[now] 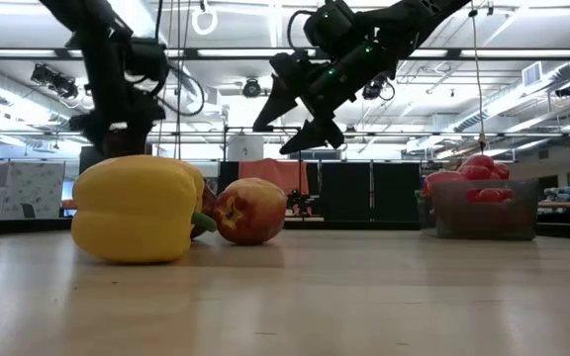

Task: Sort produce into baskets
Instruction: Put the red apple into the left black bin

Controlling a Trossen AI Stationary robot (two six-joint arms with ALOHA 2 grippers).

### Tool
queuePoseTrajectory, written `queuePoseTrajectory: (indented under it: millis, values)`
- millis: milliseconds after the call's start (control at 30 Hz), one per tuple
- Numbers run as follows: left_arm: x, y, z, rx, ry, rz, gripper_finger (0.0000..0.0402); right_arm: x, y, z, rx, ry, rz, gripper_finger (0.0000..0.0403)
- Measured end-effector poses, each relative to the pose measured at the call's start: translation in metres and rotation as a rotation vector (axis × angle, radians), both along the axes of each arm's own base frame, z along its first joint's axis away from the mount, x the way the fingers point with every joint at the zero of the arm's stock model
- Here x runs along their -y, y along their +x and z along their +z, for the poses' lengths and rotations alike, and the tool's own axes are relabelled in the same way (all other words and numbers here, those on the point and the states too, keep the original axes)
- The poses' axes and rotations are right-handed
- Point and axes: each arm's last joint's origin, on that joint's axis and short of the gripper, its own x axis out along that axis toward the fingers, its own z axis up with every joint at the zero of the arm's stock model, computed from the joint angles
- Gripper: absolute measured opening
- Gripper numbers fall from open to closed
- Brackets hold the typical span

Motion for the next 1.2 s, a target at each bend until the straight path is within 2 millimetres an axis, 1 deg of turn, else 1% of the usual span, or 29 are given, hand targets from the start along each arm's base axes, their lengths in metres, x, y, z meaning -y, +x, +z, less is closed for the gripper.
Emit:
queuePoseTrajectory:
  millis: [67,100,167,267,333,433,533,600,700,767,867,967,1033,1200]
  values:
    - [0.000,-0.003,-0.009,-0.024,-0.010,0.029,0.0376,-0.001,-0.001,-0.002,-0.017,0.015,0.004,0.0397]
    - [-0.001,-0.005,-0.013,-0.037,-0.017,0.047,0.0384,-0.001,-0.002,-0.002,-0.027,0.021,0.008,0.0397]
    - [-0.001,-0.008,-0.017,-0.050,-0.027,0.066,0.0380,-0.003,-0.003,-0.005,-0.052,0.037,0.024,0.0397]
    - [-0.002,-0.010,-0.016,-0.055,-0.026,0.078,0.0368,-0.008,-0.002,-0.005,-0.060,0.048,0.055,0.0397]
    - [-0.003,-0.009,-0.010,-0.047,-0.010,0.065,0.0366,-0.013,0.000,-0.004,-0.052,0.021,0.086,0.0397]
    - [-0.009,-0.005,0.005,-0.040,0.072,0.018,0.0368,-0.019,0.003,-0.001,-0.017,-0.008,0.135,0.0397]
    - [-0.013,-0.004,0.022,-0.068,0.149,-0.007,0.0372,-0.023,0.006,0.000,0.001,-0.029,0.177,0.0397]
    - [-0.015,-0.003,0.033,-0.082,0.195,-0.011,0.0373,-0.025,0.010,-0.005,0.000,-0.046,0.199,0.0397]
    - [-0.016,-0.004,0.046,-0.108,0.225,0.001,0.0374,-0.030,0.021,-0.020,-0.035,-0.008,0.246,0.0397]
    - [-0.015,-0.005,0.047,-0.125,0.227,-0.006,0.0374,-0.036,0.029,-0.032,-0.084,0.007,0.272,0.0397]
    - [-0.014,-0.007,0.044,-0.128,0.190,-0.016,0.0375,-0.042,0.041,-0.042,-0.147,-0.005,0.293,0.0397]
    - [-0.014,-0.008,0.041,-0.114,0.154,-0.010,0.0381,-0.045,0.052,-0.040,-0.146,-0.028,0.320,0.0397]
    - [-0.013,-0.008,0.040,-0.107,0.139,-0.005,0.0391,-0.047,0.056,-0.040,-0.153,-0.019,0.342,0.0397]
    - [-0.011,-0.009,0.039,-0.072,0.092,-0.007,0.0398,-0.054,0.053,-0.041,-0.250,-0.025,0.390,0.0399]
